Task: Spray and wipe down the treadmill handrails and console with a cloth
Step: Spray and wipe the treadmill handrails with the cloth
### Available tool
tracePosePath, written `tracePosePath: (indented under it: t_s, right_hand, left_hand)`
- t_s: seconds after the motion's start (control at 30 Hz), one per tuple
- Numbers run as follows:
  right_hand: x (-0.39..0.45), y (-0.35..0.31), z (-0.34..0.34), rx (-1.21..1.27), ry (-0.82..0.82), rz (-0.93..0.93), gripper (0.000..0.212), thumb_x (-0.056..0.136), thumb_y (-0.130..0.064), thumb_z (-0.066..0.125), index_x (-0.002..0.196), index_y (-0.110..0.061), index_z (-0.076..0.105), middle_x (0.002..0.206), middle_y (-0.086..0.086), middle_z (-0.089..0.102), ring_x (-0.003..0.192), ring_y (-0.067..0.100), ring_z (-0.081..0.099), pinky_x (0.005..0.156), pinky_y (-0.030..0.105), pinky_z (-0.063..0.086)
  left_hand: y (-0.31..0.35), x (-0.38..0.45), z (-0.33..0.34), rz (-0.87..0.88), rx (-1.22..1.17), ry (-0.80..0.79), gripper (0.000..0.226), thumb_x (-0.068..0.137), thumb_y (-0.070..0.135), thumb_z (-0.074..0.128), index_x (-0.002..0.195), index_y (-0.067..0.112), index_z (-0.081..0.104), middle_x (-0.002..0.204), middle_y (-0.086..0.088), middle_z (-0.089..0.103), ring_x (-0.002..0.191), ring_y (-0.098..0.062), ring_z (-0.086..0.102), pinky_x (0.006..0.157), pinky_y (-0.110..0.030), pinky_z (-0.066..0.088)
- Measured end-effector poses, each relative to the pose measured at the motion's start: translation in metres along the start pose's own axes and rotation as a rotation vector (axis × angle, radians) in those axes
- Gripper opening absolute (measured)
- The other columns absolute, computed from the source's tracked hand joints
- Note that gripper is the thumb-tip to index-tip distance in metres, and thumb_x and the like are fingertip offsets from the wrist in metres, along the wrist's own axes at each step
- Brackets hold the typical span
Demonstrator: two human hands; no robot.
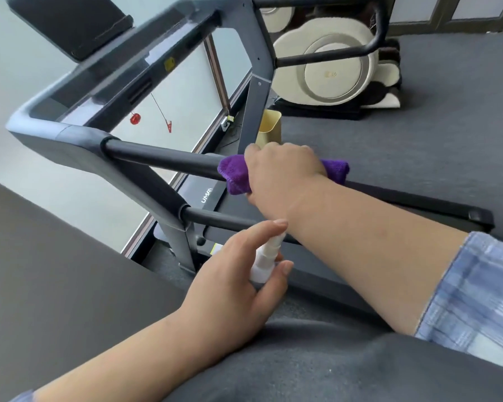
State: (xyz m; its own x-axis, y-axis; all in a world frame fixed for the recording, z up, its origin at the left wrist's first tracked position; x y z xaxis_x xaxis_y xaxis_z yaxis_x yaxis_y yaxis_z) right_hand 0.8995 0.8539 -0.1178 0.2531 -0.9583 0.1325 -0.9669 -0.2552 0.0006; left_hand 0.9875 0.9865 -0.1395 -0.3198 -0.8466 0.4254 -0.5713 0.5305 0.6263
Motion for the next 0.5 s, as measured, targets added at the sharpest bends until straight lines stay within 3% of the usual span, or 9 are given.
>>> tracePosePath:
  t_s: [0.1, 0.27, 0.4, 0.5]
  right_hand:
    - [-0.014, 0.024, -0.002, 0.153, -0.005, 0.007, 0.039, 0.087, -0.048, 0.06, 0.114, -0.023, 0.048, 0.095, 0.004, 0.057, 0.096, 0.034, 0.064, 0.067, 0.037, 0.041]
    - [-0.044, 0.073, 0.0, 0.471, -0.121, 0.149, 0.044, 0.077, -0.06, 0.065, 0.109, -0.034, 0.051, 0.091, -0.007, 0.063, 0.091, 0.027, 0.061, 0.077, 0.039, 0.051]
    - [-0.07, 0.093, 0.014, 0.635, 0.049, 0.222, 0.054, 0.077, -0.058, 0.07, 0.124, -0.039, 0.052, 0.106, -0.008, 0.065, 0.1, 0.021, 0.061, 0.085, 0.037, 0.05]
    - [-0.085, 0.101, 0.027, 0.76, 0.237, 0.26, 0.053, 0.076, -0.054, 0.072, 0.123, -0.037, 0.055, 0.109, -0.008, 0.064, 0.101, 0.017, 0.061, 0.086, 0.036, 0.05]
  left_hand:
    - [0.01, -0.002, 0.008, 0.011, -0.006, -0.026, 0.049, 0.088, 0.034, 0.061, 0.13, 0.045, 0.038, 0.093, 0.028, 0.057, 0.088, 0.001, 0.06, 0.08, -0.024, 0.051]
    - [0.017, -0.004, 0.021, 0.021, -0.011, -0.063, 0.049, 0.09, 0.034, 0.061, 0.132, 0.045, 0.038, 0.095, 0.027, 0.058, 0.088, 0.0, 0.061, 0.08, -0.025, 0.051]
    - [0.013, -0.008, 0.03, 0.009, -0.026, -0.109, 0.048, 0.09, 0.035, 0.06, 0.131, 0.046, 0.039, 0.096, 0.026, 0.057, 0.087, -0.001, 0.061, 0.079, -0.027, 0.05]
    - [0.01, -0.013, 0.036, -0.007, -0.028, -0.145, 0.048, 0.09, 0.035, 0.061, 0.132, 0.045, 0.039, 0.098, 0.027, 0.057, 0.087, -0.002, 0.062, 0.08, -0.026, 0.05]
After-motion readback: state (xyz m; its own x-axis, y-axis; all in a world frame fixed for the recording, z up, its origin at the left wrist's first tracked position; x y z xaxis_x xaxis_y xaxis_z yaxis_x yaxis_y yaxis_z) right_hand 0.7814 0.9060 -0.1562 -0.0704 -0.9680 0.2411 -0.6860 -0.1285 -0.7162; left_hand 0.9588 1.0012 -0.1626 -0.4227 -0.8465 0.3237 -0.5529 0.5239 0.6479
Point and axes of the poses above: each hand's wrist, its own x-axis towards the middle knuckle, its own z-axis out of the palm, y = z × x, the point moved 6 cm from there along x, towards the middle knuckle
